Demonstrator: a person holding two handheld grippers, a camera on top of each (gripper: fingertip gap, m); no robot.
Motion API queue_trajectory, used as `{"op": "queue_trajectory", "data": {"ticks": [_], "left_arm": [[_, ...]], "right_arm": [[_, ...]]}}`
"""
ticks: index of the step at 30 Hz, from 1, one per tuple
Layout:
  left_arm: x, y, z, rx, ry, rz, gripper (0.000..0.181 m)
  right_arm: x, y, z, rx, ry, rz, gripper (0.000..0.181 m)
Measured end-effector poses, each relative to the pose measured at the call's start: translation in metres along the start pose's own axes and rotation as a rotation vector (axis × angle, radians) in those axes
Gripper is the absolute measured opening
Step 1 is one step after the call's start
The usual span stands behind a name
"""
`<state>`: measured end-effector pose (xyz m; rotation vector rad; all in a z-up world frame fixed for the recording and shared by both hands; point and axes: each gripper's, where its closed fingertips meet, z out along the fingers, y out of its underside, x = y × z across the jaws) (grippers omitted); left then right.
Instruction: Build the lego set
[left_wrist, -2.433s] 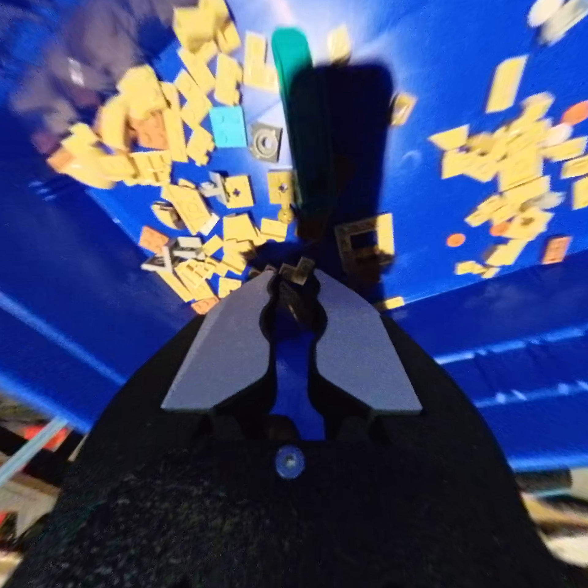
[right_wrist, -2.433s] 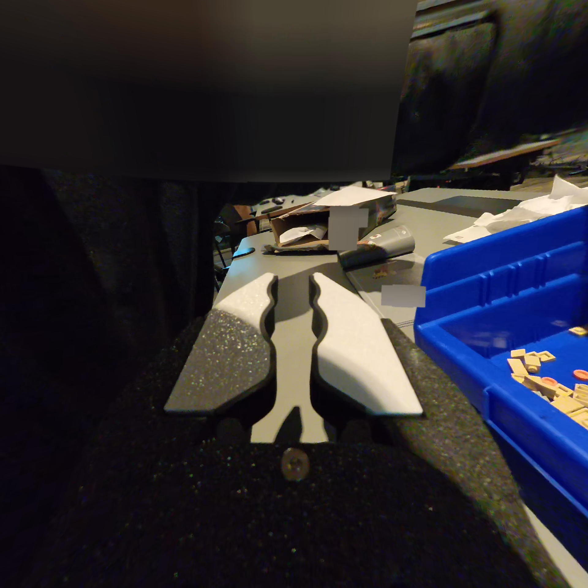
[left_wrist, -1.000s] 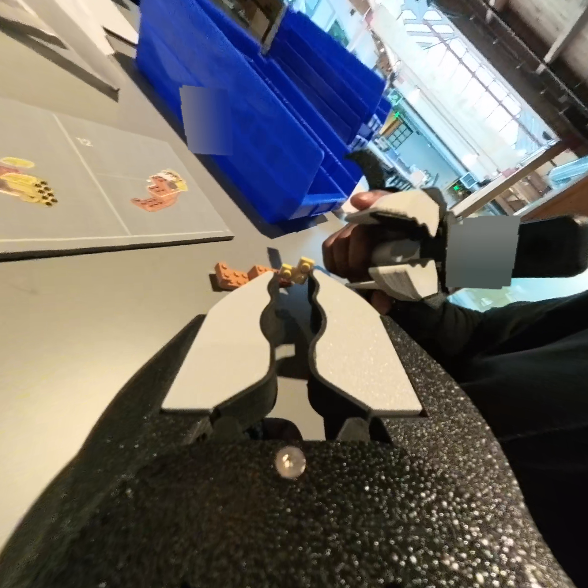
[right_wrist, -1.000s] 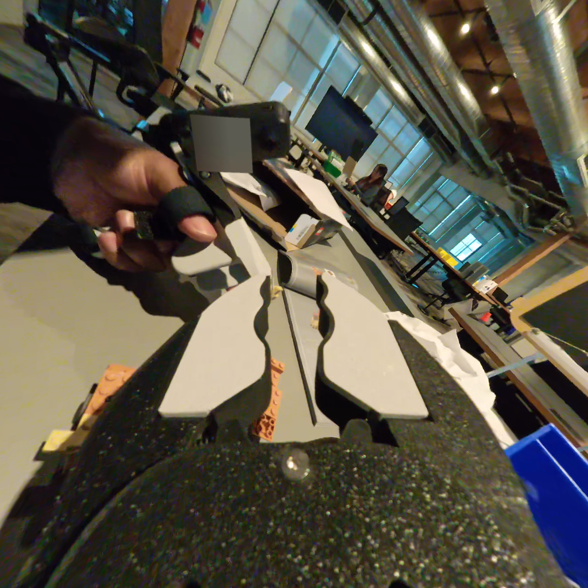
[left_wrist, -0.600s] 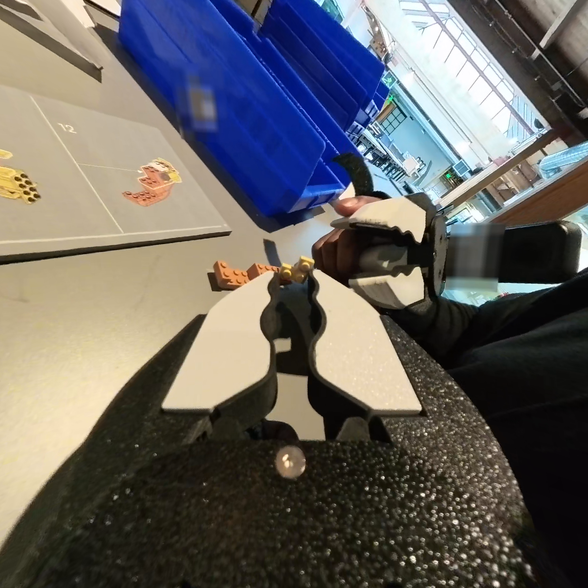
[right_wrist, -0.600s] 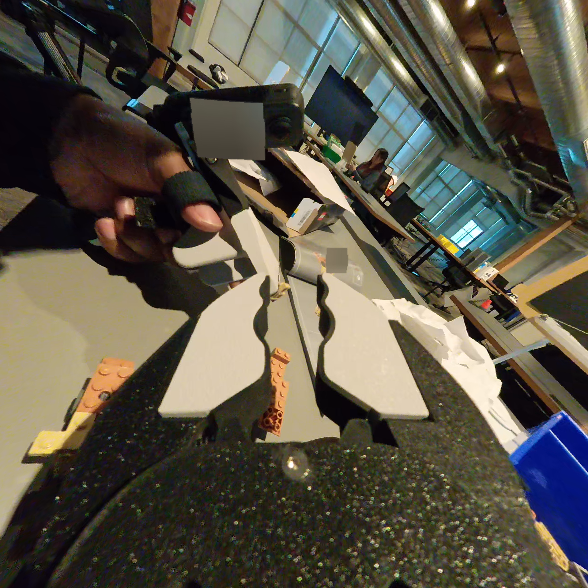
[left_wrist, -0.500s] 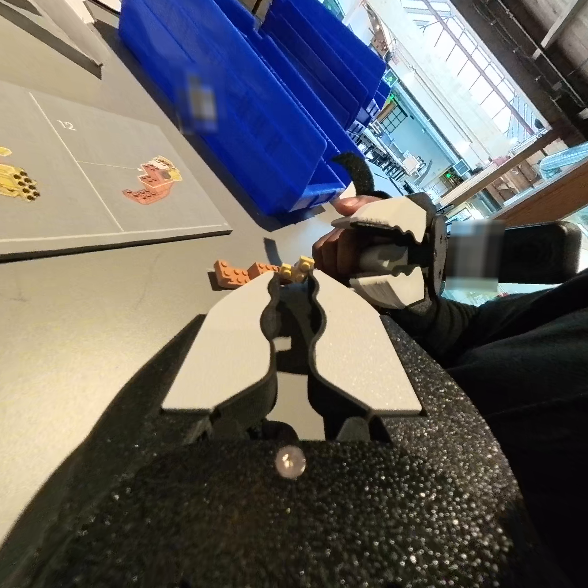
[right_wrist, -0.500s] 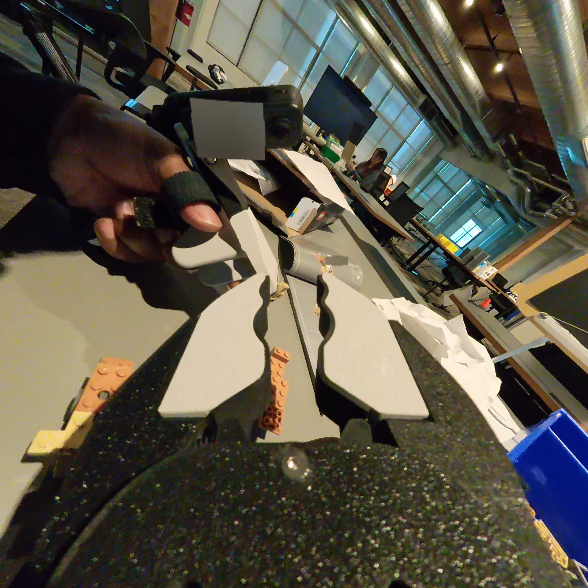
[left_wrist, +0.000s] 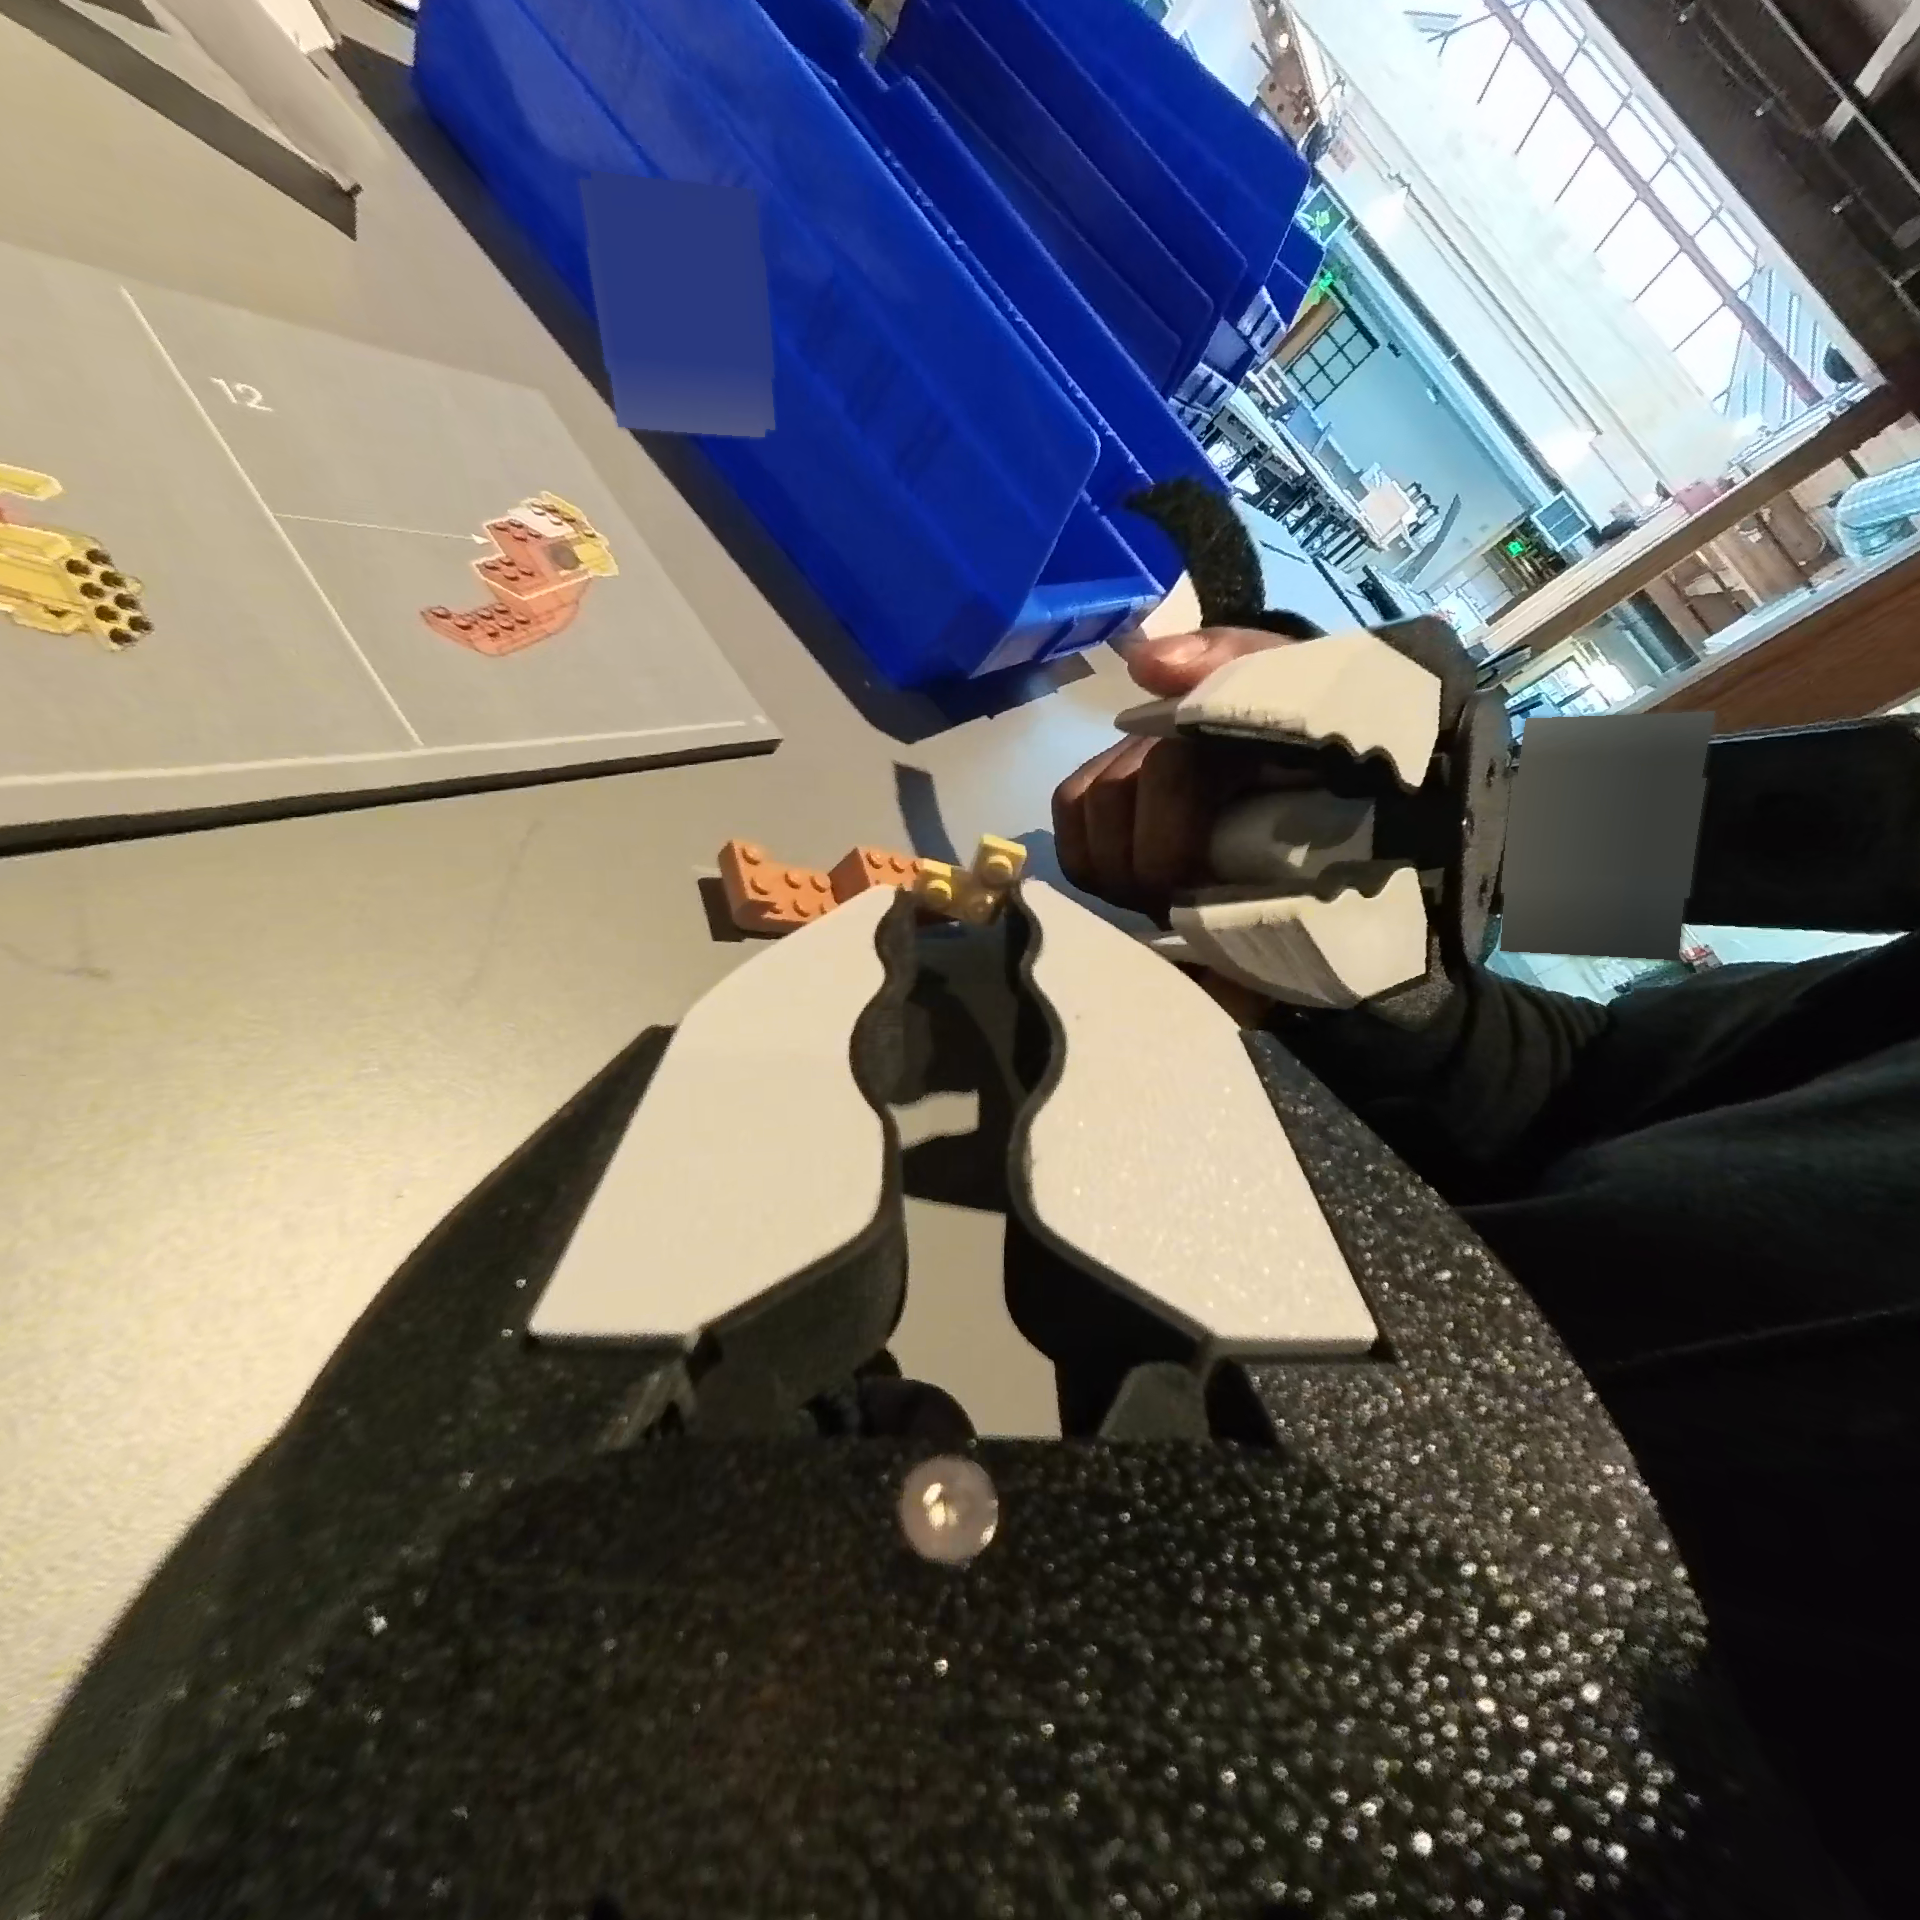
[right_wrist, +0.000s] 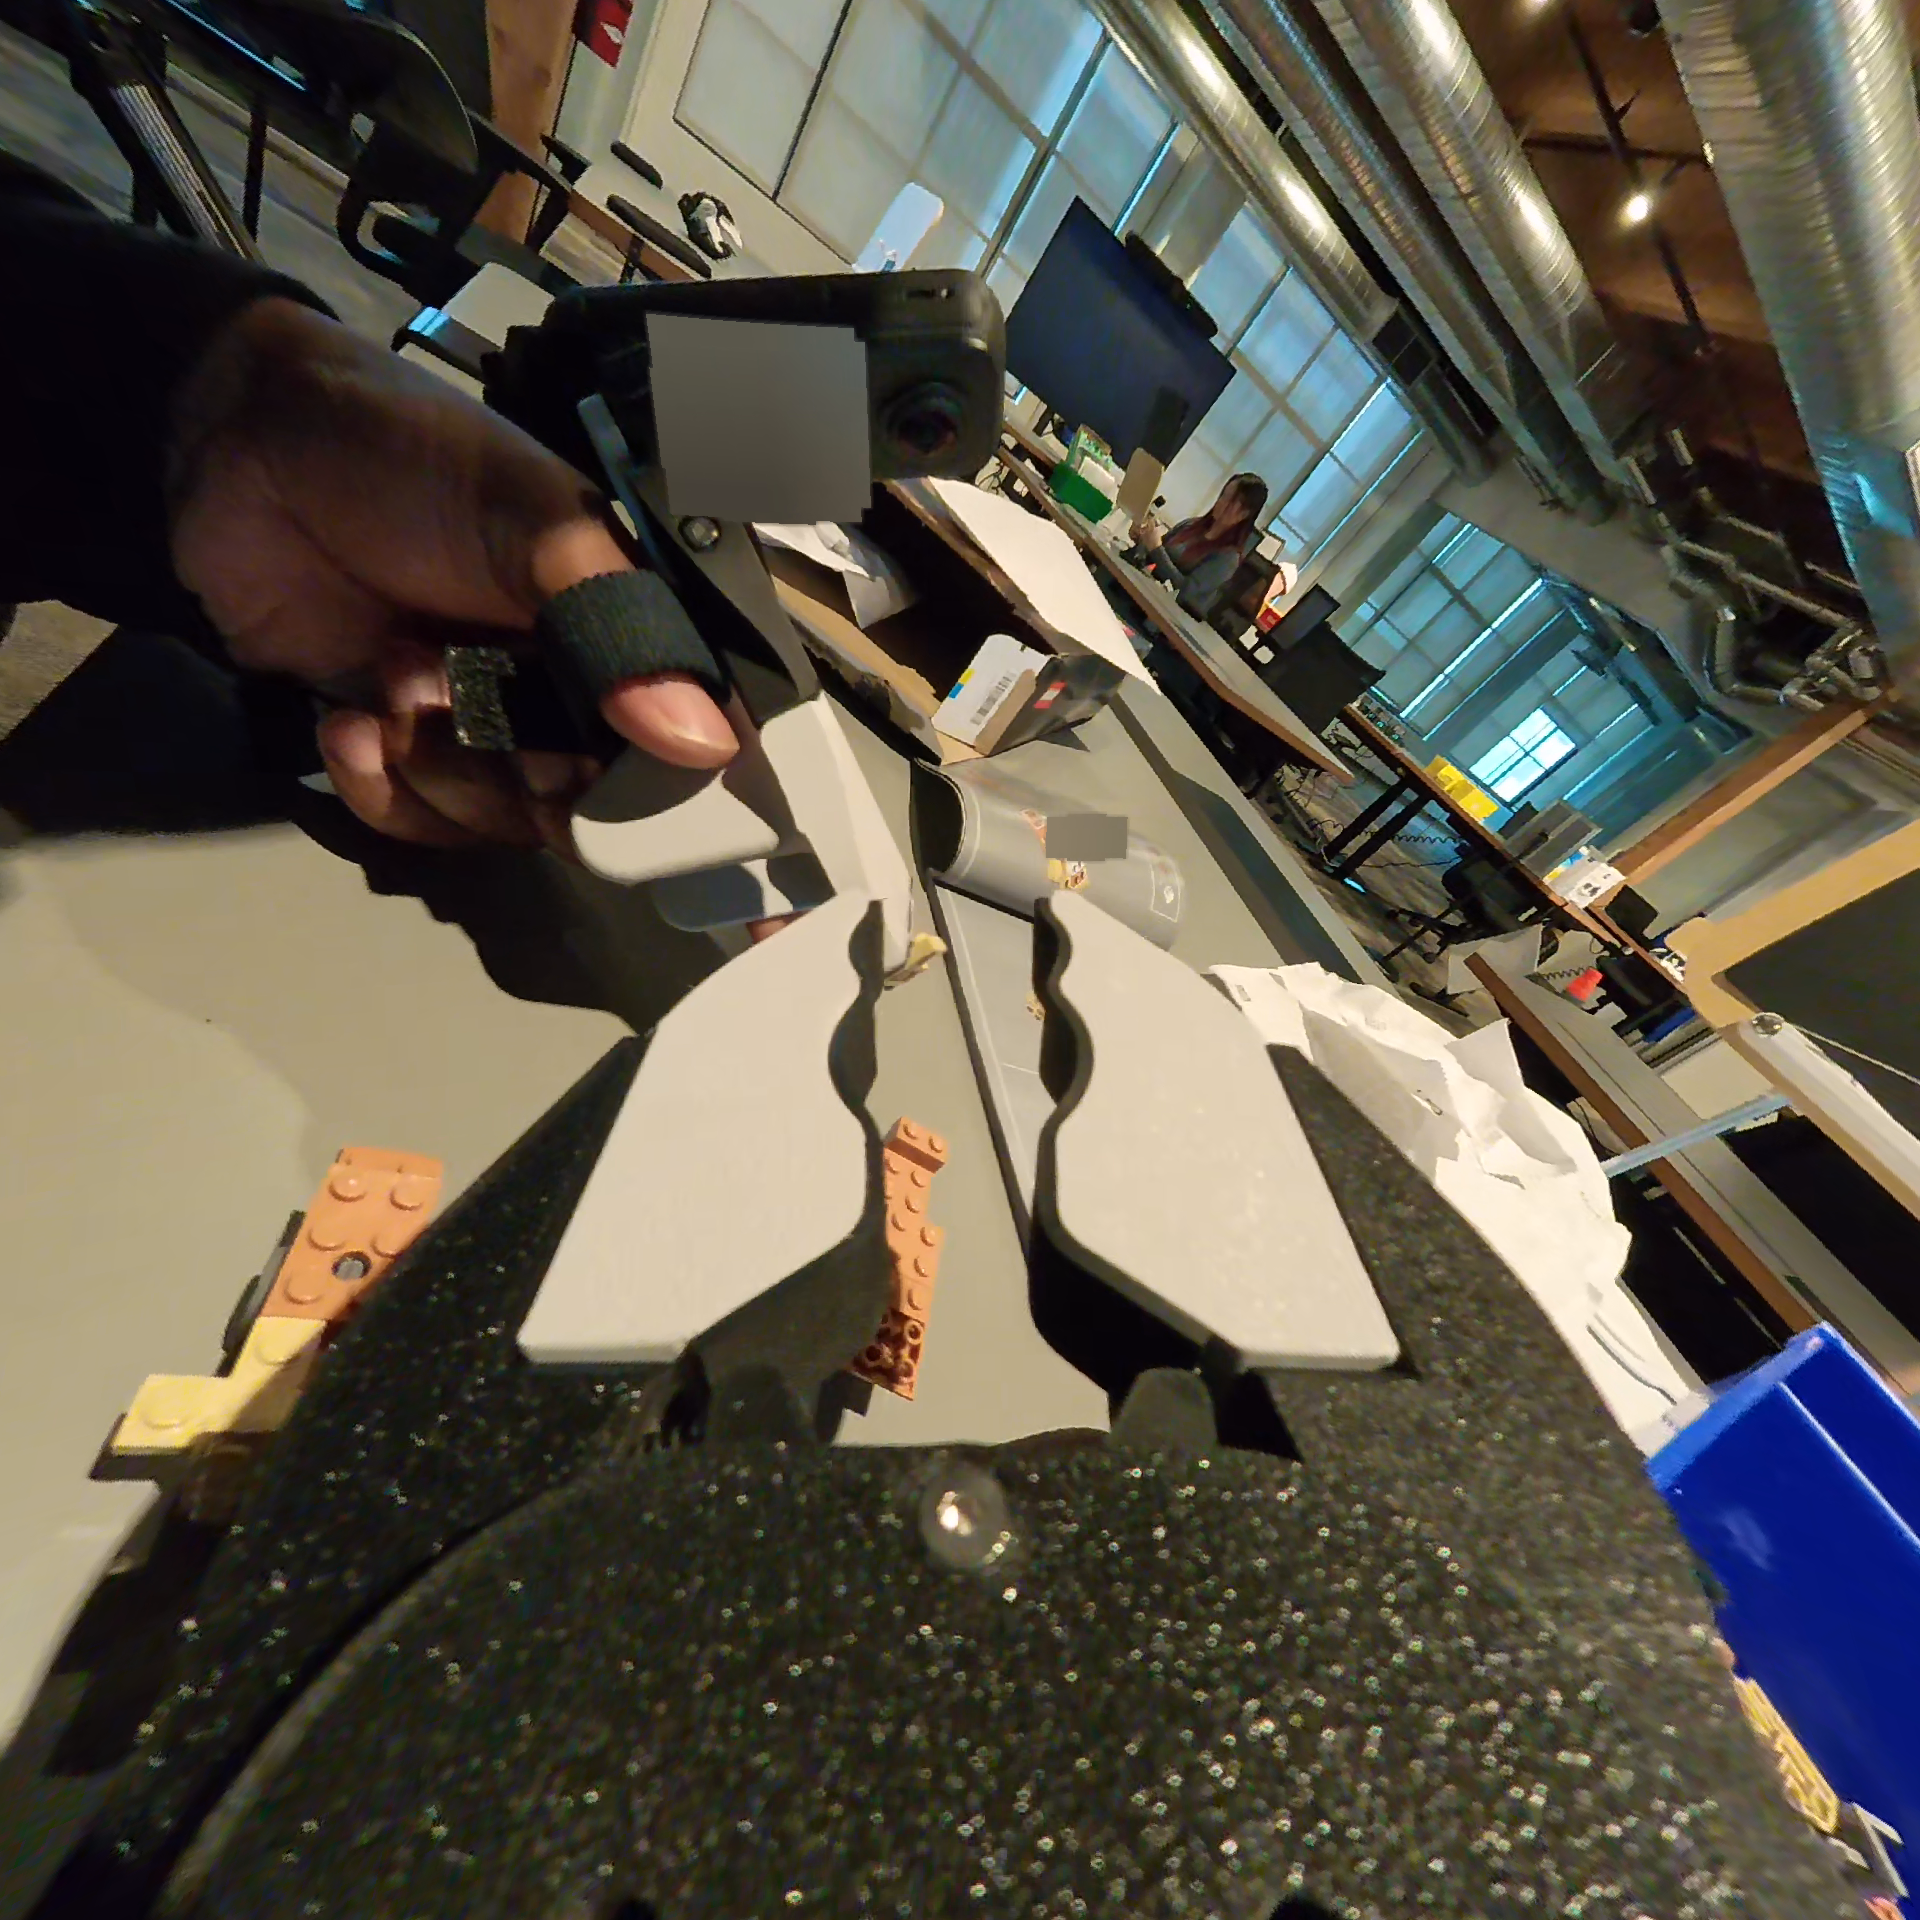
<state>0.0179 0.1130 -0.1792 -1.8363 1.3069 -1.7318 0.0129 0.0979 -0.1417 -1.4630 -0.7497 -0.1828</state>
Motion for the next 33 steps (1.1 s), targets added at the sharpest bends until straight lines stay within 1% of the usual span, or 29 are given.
{"op": "queue_trajectory", "data": {"ticks": [10,13,16,19,23,28,33], "left_arm": [[-0.002,-0.003,0.001,0.01,-0.01,0.01,0.016],[0.002,-0.008,0.005,0.031,0.011,0.036,0.016],[0.005,-0.006,0.012,0.007,0.018,0.054,0.016],[0.008,-0.002,0.017,-0.025,0.008,0.069,0.016],[0.018,0.003,0.023,-0.069,0.007,0.079,0.016],[0.032,-0.002,0.025,-0.073,0.015,0.094,0.016],[0.035,0.002,0.027,-0.092,0.025,0.073,0.016]], "right_arm": [[0.0,0.003,-0.002,-0.009,-0.002,-0.014,0.028],[0.004,0.006,-0.007,-0.019,0.02,-0.028,0.028],[0.008,0.009,-0.016,-0.029,0.045,-0.052,0.03],[0.006,0.011,-0.023,-0.052,0.062,-0.104,0.03],[0.0,0.016,-0.021,-0.108,0.05,-0.212,0.031],[-0.003,0.018,-0.019,-0.14,0.054,-0.294,0.033],[-0.003,0.017,-0.016,-0.164,0.086,-0.384,0.034]]}}
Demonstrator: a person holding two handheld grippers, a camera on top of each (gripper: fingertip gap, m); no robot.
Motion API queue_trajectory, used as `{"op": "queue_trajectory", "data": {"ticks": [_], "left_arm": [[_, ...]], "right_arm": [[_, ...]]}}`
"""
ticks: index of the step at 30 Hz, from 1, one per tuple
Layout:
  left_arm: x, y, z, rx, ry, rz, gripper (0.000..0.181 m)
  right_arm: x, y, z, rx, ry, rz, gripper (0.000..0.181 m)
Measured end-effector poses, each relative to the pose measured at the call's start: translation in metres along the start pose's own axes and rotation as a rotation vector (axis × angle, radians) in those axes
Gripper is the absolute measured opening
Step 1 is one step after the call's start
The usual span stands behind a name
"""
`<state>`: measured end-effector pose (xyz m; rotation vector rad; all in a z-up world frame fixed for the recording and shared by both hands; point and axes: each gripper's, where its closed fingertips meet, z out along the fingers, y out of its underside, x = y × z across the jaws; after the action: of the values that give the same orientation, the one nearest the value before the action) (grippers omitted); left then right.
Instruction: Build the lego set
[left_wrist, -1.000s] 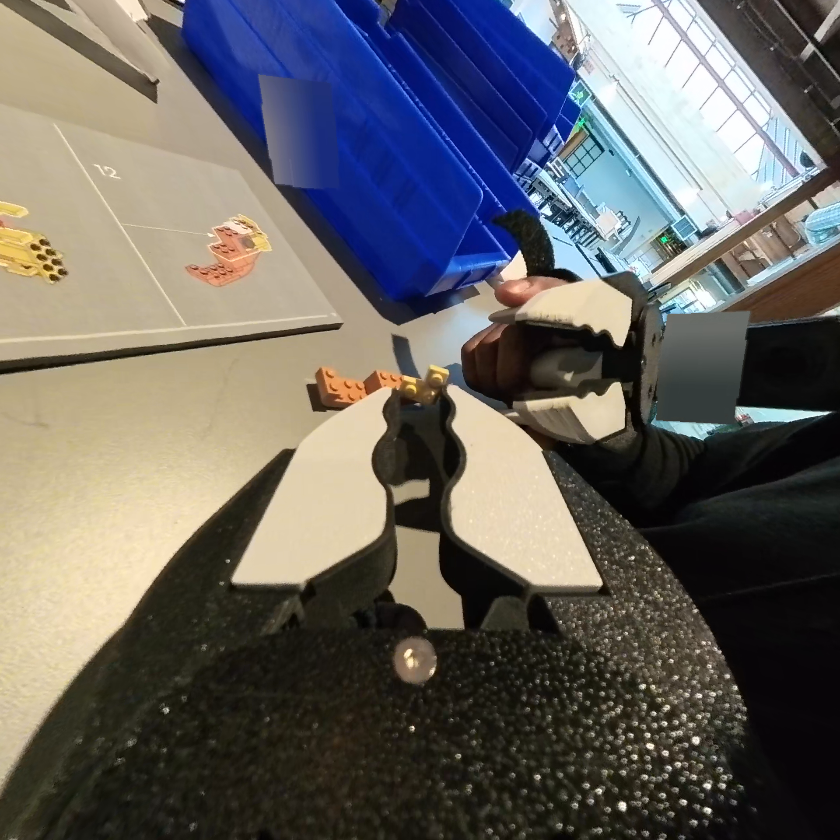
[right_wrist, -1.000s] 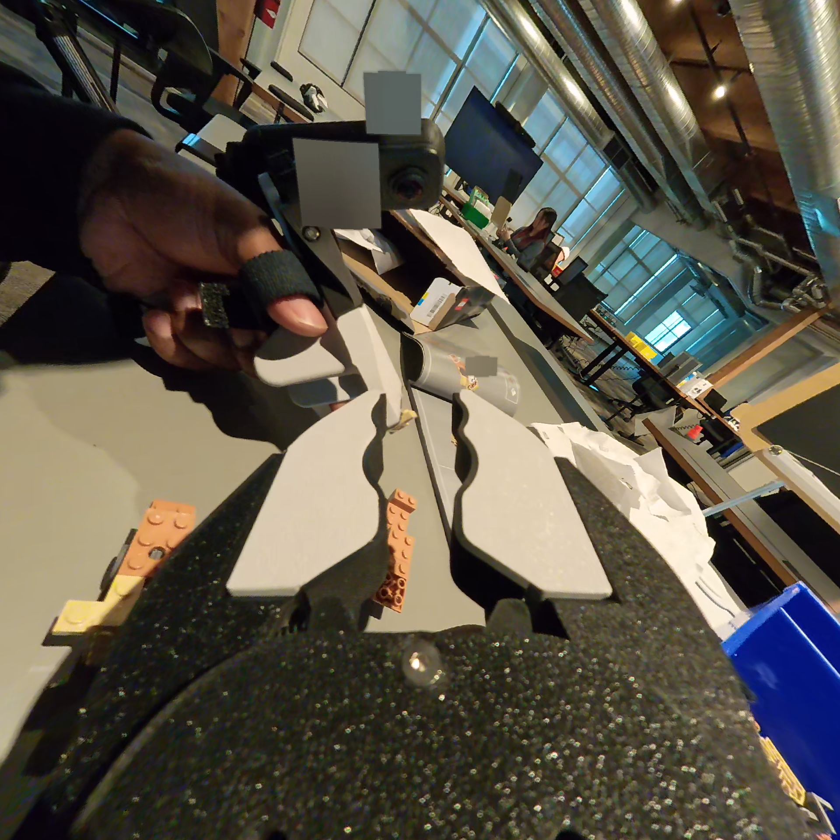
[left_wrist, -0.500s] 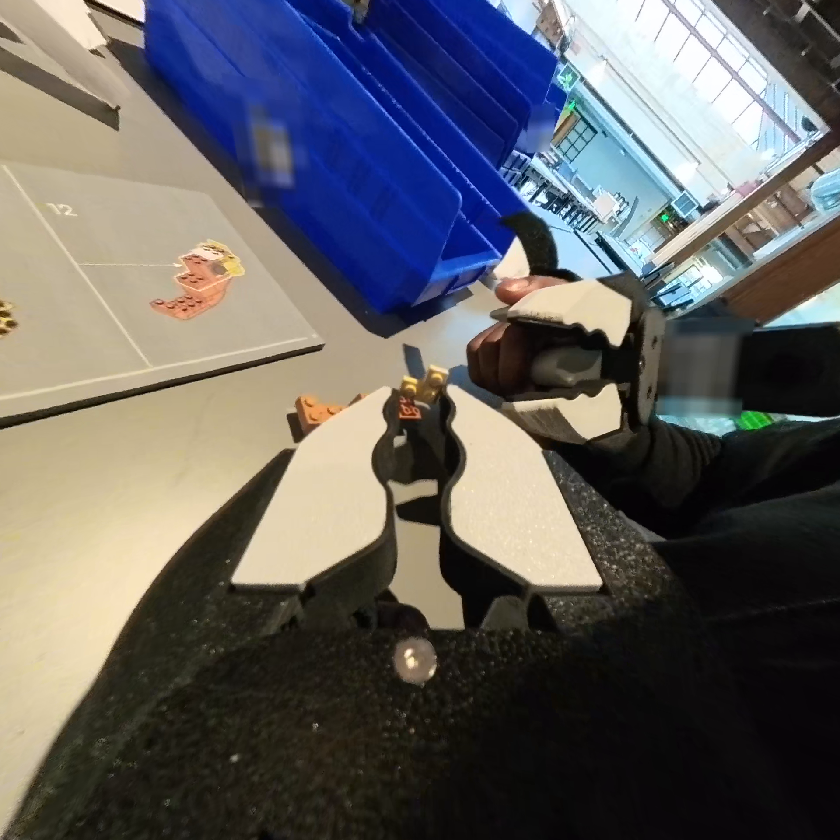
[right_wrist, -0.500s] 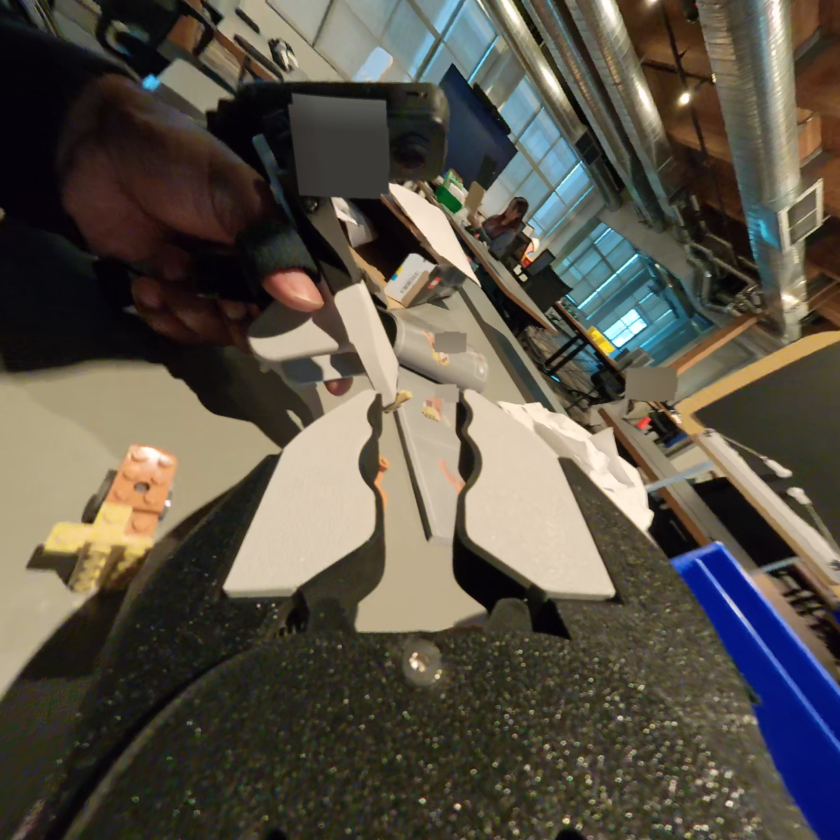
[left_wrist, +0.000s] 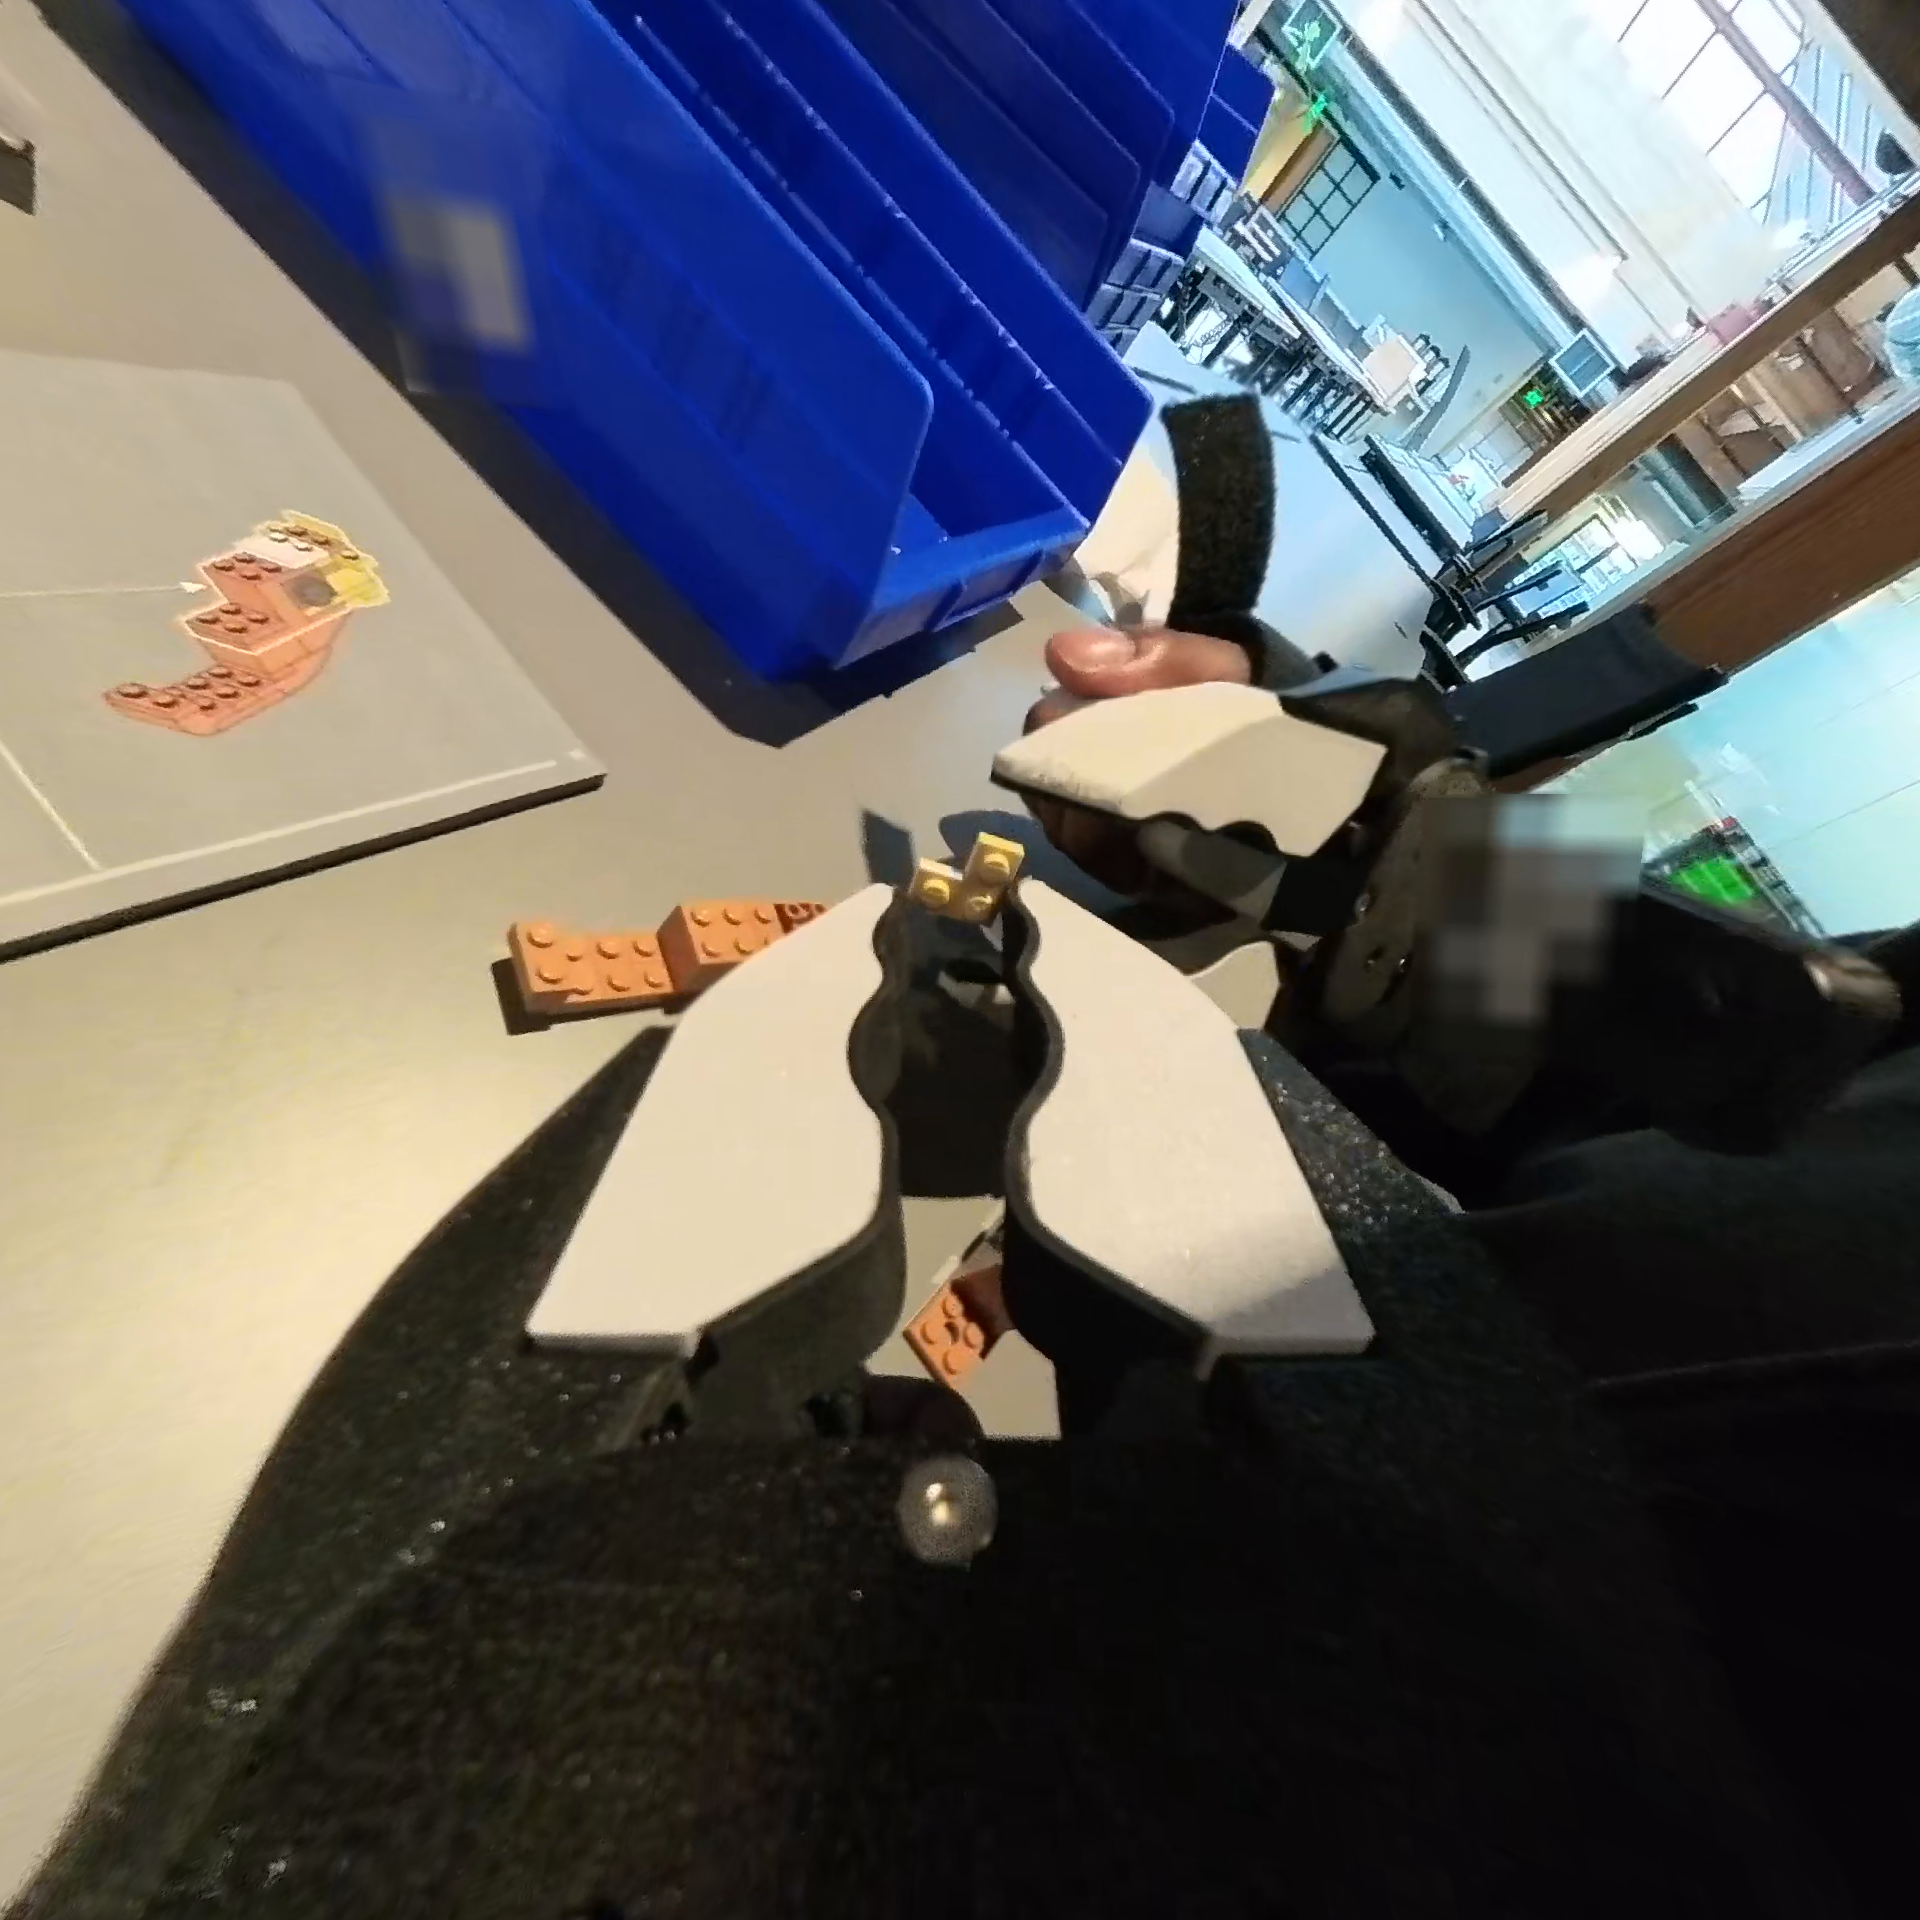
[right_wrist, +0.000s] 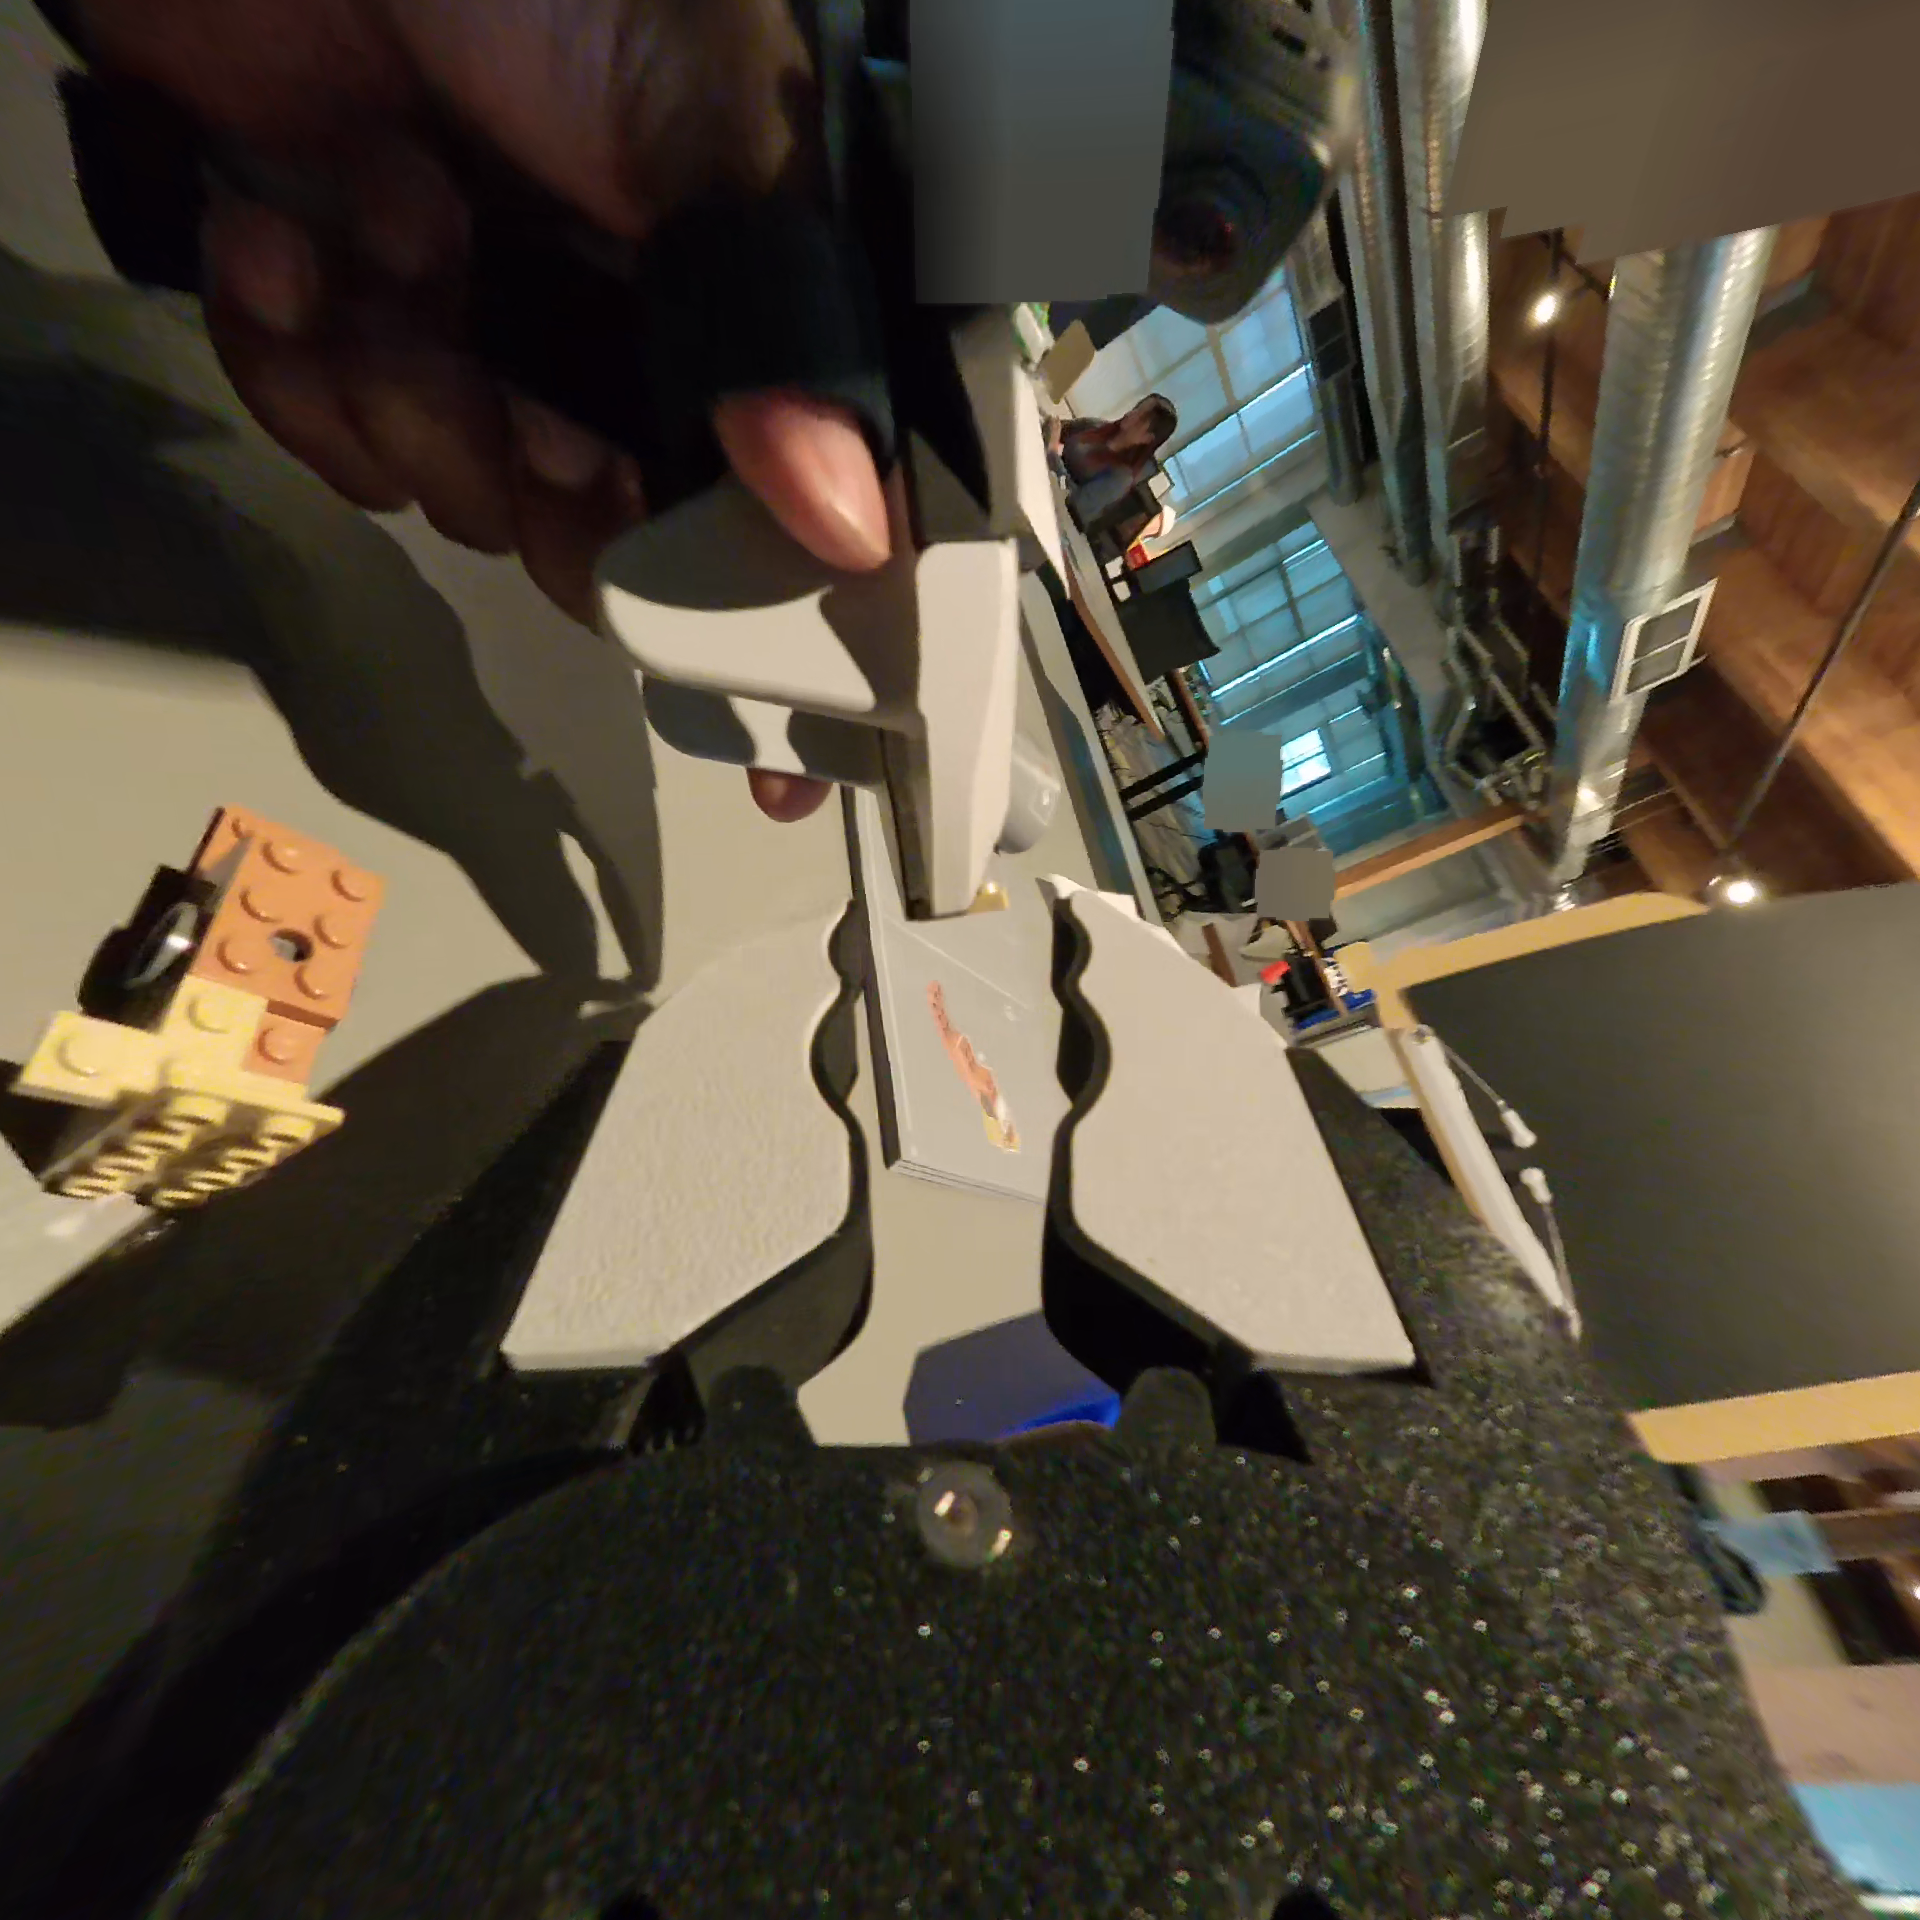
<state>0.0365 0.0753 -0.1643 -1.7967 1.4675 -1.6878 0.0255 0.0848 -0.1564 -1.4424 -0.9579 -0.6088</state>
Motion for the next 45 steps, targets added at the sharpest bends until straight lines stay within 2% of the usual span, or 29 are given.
{"op": "queue_trajectory", "data": {"ticks": [4,9,13,16,19,22,25,28,38,39,42,45], "left_arm": [[0.001,0.004,0.001,-0.013,0.001,-0.005,0.016],[0.003,0.007,0.001,-0.023,0.002,-0.001,0.016],[0.007,0.006,-0.002,-0.013,0.021,0.015,0.016],[0.009,0.003,-0.01,-0.01,0.068,0.032,0.031],[0.012,-0.004,-0.023,-0.014,0.171,0.057,0.032],[0.025,-0.003,-0.027,-0.097,0.348,0.035,0.029],[0.042,0.003,-0.024,-0.188,0.499,0.018,0.02],[0.051,0.008,-0.019,-0.234,0.569,-0.003,0.015],[0.054,0.005,-0.016,-0.167,0.604,-0.151,0.005],[0.052,0.004,-0.015,-0.151,0.597,-0.175,0.005],[0.046,0.008,-0.016,-0.11,0.555,-0.227,0.005],[0.033,0.022,-0.016,-0.12,0.424,-0.228,0.004]], "right_arm": [[-0.003,-0.001,0.002,-0.014,-0.003,-0.044,0.031],[-0.004,-0.002,0.003,-0.018,-0.017,-0.037,0.017],[0.0,-0.004,0.001,0.019,-0.051,0.086,0.016],[0.0,-0.009,-0.003,0.088,-0.126,0.252,0.016],[0.001,-0.019,-0.013,0.21,-0.246,0.44,0.019],[0.004,-0.029,-0.023,0.335,-0.324,0.571,0.016],[0.005,-0.034,-0.026,0.383,-0.335,0.596,0.016],[0.001,-0.034,-0.025,0.384,-0.338,0.57,0.016],[0.003,-0.031,-0.025,0.375,-0.327,0.574,0.016],[0.001,-0.029,-0.025,0.352,-0.322,0.562,0.018],[-0.005,-0.021,-0.024,0.257,-0.315,0.528,0.045],[-0.007,-0.012,-0.033,0.166,-0.265,0.556,0.051]]}}
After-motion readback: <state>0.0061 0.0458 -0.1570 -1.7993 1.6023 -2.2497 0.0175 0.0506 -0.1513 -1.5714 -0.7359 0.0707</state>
